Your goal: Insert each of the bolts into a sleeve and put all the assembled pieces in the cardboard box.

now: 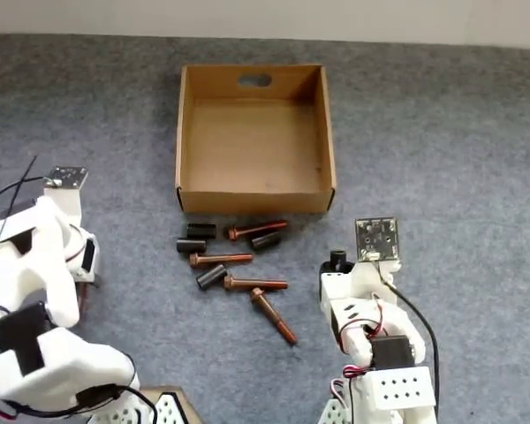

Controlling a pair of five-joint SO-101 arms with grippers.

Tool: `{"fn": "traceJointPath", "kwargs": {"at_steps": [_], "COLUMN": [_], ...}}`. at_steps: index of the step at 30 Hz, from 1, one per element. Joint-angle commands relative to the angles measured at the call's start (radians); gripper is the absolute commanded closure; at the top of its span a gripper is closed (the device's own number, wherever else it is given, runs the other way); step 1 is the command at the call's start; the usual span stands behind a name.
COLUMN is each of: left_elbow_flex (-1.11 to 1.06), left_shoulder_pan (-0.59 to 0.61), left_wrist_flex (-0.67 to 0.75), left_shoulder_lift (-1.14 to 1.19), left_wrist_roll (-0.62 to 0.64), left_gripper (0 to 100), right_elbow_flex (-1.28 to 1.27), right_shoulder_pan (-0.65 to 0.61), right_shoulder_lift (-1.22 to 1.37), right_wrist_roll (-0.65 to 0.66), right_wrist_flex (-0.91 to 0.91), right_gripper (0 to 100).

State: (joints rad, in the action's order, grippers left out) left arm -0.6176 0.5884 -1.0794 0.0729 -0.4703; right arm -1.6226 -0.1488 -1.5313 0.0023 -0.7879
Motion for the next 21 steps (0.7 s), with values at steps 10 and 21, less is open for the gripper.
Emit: {"fn": "traceJointPath", "kwargs": {"at_steps": [10, 21], "left_elbow_flex": [0.162, 0.077], "left_shoulder_pan": [-0.022, -0.030], "left_wrist_flex": [-0.087, -0.224], "left_shoulder_lift": [0.111, -0.360], "left_wrist_roll": [0.002, 0.000], "left_gripper": [99, 99], "right_elbow_flex": [0.001, 0.012], "right_shoulder_pan": [-0.002, -0.168], "right_shoulder_lift": [-0.012, -0.012], "right_wrist_roll": [-0.002, -0.002], "right_wrist_flex": [0.013, 0.018], "right_gripper": [99.2, 99.2]}}
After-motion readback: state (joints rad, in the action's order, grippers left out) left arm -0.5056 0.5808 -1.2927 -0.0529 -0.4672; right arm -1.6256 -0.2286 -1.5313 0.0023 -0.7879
